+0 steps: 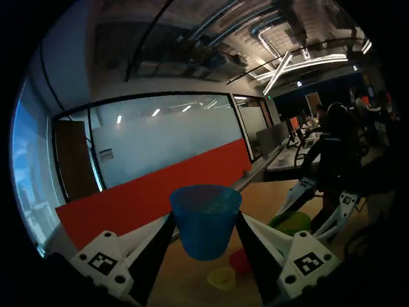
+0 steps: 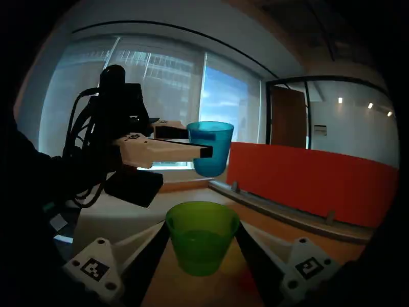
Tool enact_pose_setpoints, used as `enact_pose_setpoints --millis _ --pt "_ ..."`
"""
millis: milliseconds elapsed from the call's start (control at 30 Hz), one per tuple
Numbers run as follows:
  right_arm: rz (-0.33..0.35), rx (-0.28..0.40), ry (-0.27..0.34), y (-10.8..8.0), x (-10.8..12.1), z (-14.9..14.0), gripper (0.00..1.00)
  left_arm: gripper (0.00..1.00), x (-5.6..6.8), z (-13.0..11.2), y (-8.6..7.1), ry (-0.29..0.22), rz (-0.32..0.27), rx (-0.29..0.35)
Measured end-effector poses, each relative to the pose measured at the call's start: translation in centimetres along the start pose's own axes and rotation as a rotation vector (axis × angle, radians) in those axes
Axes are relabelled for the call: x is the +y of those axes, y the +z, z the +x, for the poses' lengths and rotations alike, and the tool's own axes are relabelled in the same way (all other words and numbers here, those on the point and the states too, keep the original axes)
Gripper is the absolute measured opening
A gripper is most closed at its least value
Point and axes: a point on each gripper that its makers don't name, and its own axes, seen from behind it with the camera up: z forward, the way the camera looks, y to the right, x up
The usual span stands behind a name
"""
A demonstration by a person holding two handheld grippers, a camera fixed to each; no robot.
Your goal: Pour water
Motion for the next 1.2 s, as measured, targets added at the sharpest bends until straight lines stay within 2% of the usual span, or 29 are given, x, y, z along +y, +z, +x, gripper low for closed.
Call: enact_pose_setpoints --millis 67,167,467,800,1067,1200 --pt "-0.002 0.004 0.003 -0.1 0.0 0.1 0.91 0.83 0.1 -0.2 0.0 -0.053 -0.01 0.001" --pt "-0.001 0.009 0.007 -0.2 0.0 0.4 0.91 0.82 0.2 -0.2 -0.2 -0.1 -0.021 0.008" --pt "-0.009 0.01 0.006 -0.5 0.2 0.8 0.91 0.82 0.2 -1.1 -0.6 -0.158 -0.025 -0.004" --pt "-0.027 -0.018 0.017 -1.5 1.1 0.6 0.91 0.83 0.4 -3.8 -1.1 -0.164 -0.036 -0.08" --pt "-0.036 -0.097 0.011 -2.5 1.6 -0.9 0.91 0.83 0.9 -6.8 -1.1 -0.184 -0.054 -0.153" --pt "-0.039 -0.139 0.013 -2.8 1.7 -1.9 0.91 0.83 1.7 -8.8 -1.2 -0.191 -0.073 -0.196"
